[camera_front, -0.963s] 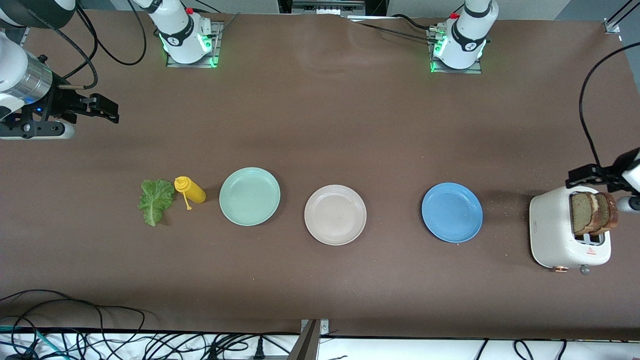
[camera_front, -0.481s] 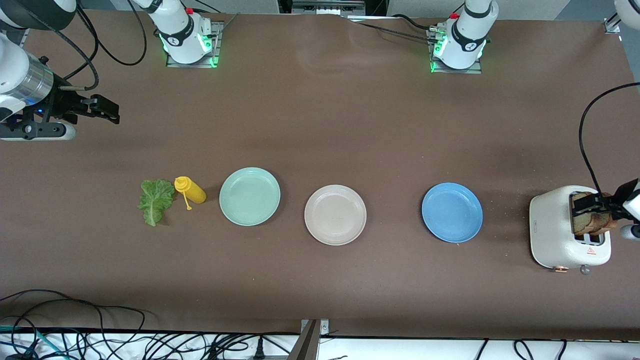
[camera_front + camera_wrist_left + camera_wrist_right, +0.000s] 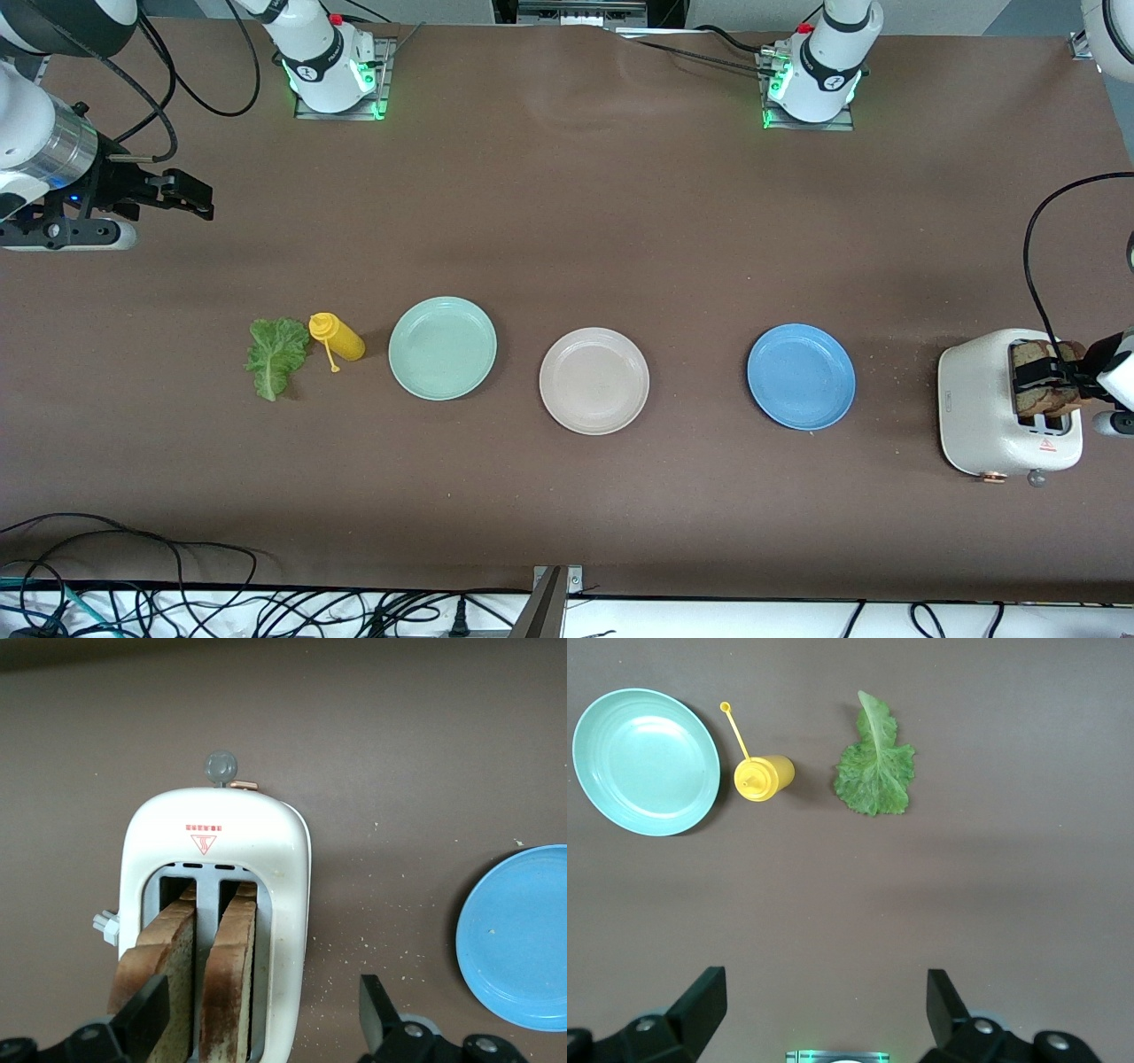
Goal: Make sandwich on beige plate with both arms
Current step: 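Grasp a bread slice in the toaster with the left gripper and lift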
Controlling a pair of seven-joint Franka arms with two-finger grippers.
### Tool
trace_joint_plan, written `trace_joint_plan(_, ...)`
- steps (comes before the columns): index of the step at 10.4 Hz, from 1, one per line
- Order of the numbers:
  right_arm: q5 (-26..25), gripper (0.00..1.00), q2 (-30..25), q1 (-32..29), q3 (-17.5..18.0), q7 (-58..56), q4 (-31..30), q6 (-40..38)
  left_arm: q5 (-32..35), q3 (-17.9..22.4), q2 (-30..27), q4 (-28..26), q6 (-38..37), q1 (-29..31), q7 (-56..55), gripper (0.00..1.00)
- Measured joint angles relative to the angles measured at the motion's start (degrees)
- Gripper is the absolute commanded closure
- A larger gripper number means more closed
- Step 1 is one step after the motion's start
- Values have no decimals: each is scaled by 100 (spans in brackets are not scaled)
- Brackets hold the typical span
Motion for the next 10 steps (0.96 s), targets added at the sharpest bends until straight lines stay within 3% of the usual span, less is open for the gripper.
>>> trace_joint_plan(9, 0, 0, 119, 2, 0, -1, -1, 13, 272, -16, 172, 0, -4, 100, 5, 30)
trace_joint_plan(10, 0, 0, 119, 2, 0, -2, -1, 13, 272, -18, 177, 0, -4, 100, 5, 38)
